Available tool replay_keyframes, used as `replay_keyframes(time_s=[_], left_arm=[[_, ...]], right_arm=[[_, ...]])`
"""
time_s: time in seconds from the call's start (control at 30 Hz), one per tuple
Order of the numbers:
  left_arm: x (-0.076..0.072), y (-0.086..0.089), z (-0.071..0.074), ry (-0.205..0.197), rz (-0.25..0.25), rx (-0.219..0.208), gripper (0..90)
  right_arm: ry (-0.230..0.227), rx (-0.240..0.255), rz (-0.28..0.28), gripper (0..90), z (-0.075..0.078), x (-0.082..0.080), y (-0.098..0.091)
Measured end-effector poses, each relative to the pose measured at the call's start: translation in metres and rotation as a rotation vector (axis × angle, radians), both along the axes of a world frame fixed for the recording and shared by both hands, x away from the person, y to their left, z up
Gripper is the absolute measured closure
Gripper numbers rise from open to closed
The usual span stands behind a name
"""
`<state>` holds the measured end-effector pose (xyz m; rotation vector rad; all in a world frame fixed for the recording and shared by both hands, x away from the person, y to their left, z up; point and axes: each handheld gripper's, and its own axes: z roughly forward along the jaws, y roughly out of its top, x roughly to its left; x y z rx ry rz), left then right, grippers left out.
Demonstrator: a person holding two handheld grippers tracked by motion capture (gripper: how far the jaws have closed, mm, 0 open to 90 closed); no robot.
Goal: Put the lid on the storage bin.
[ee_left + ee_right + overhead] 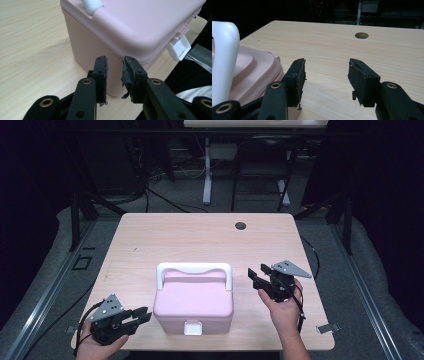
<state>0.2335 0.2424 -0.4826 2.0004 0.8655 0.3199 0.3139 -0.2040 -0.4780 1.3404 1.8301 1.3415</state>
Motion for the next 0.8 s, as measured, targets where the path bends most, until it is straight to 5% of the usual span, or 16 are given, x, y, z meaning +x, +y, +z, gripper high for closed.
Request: replay_keyframes(time_s=[0.33, 0.8], left_arm=[[0.009, 0.006, 0.001, 0.004, 0.031, -0.022, 67.5], [0.040, 0.003, 0.013, 0.002, 0.069, -0.041, 60.8]], right_arm=[[0.004, -0.008, 0.003, 48.1, -0.001, 0.001, 0.001], [0.010, -0.014, 0.006, 48.1, -0.001, 0.001, 0.001]])
